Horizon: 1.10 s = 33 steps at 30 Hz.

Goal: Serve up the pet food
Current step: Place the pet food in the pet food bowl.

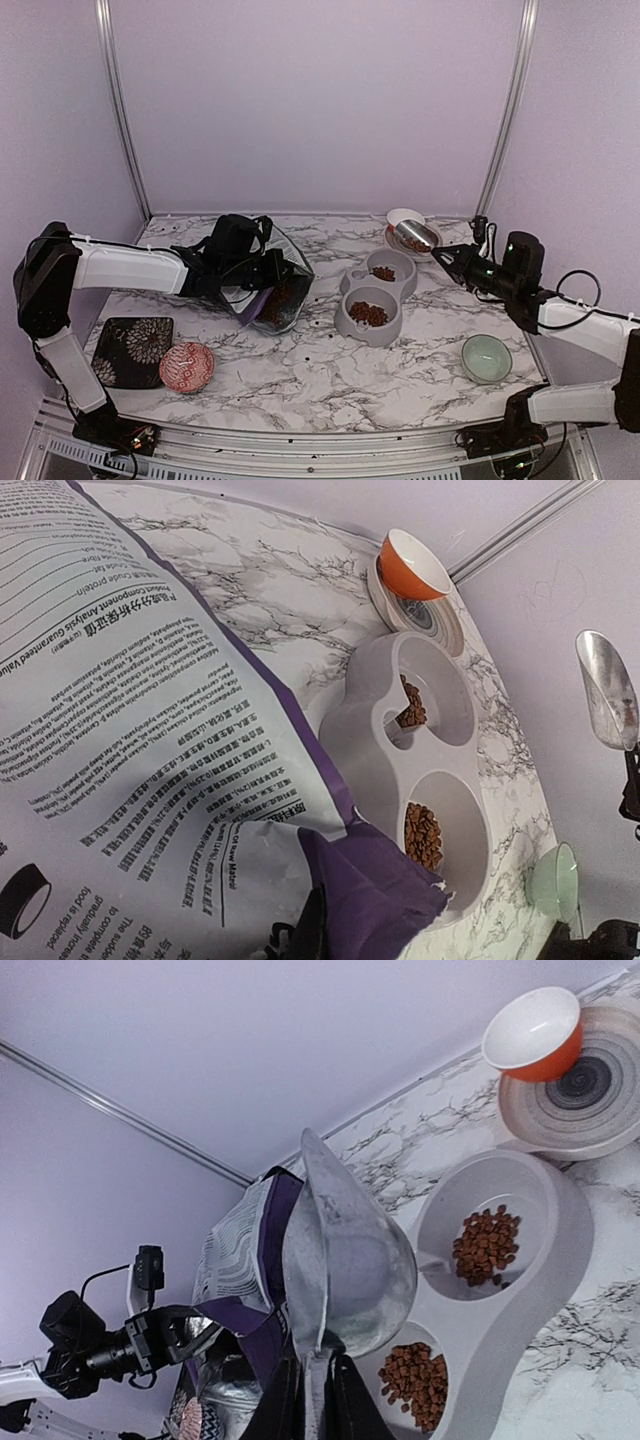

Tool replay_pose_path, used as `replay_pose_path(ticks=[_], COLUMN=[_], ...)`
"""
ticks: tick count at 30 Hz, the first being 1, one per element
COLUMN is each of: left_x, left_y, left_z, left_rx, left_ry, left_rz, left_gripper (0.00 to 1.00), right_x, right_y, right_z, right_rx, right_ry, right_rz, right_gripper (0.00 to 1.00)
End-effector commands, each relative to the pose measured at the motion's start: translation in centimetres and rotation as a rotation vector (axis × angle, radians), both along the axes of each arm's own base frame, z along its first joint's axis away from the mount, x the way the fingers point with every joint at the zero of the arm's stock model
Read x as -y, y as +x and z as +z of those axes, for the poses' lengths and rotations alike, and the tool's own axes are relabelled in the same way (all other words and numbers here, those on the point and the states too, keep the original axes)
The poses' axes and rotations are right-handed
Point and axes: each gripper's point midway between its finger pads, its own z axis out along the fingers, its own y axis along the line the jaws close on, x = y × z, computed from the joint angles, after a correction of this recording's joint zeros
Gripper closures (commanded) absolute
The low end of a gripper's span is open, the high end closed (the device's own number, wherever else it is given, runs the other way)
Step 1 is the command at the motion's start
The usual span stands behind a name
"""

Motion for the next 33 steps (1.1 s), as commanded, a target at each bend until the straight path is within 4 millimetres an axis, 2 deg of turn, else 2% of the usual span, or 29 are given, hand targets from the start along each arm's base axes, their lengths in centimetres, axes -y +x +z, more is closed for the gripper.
replay_pose_path(ticks=[1, 7, 17, 22, 33], left_x=[0.7, 1.1, 1.8, 2.5, 3.8], left_y=[1.3, 1.4, 1.0, 0.4, -0.2], left_z=[3.2, 2.9, 2.7, 2.7, 2.8], left_rx=[0.077, 0.070, 0.043, 0.043, 0.043], left_ry=[-0.066, -0.069, -0.089, -0.089, -0.094], left_rz=[-0.002, -0.011, -0.027, -0.040, -0.063], left_gripper=[1.00, 1.00, 1.00, 1.00, 1.00], right_x=[2.4, 4.3, 5.5, 5.4, 3.8], right_y=[0.7, 1.1, 1.8, 2.0, 2.5], right_z=[0.4, -0.2, -2.0, -3.2, -4.1], right_rx=[-0.015, -0.049, -0.131, -0.181, -0.215], right_ry=[-0.070, -0.102, -0.218, -0.255, -0.305], right_rz=[-0.040, -0.075, -0.113, -0.087, -0.020], right_gripper=[1.00, 1.00, 1.00, 1.00, 1.00])
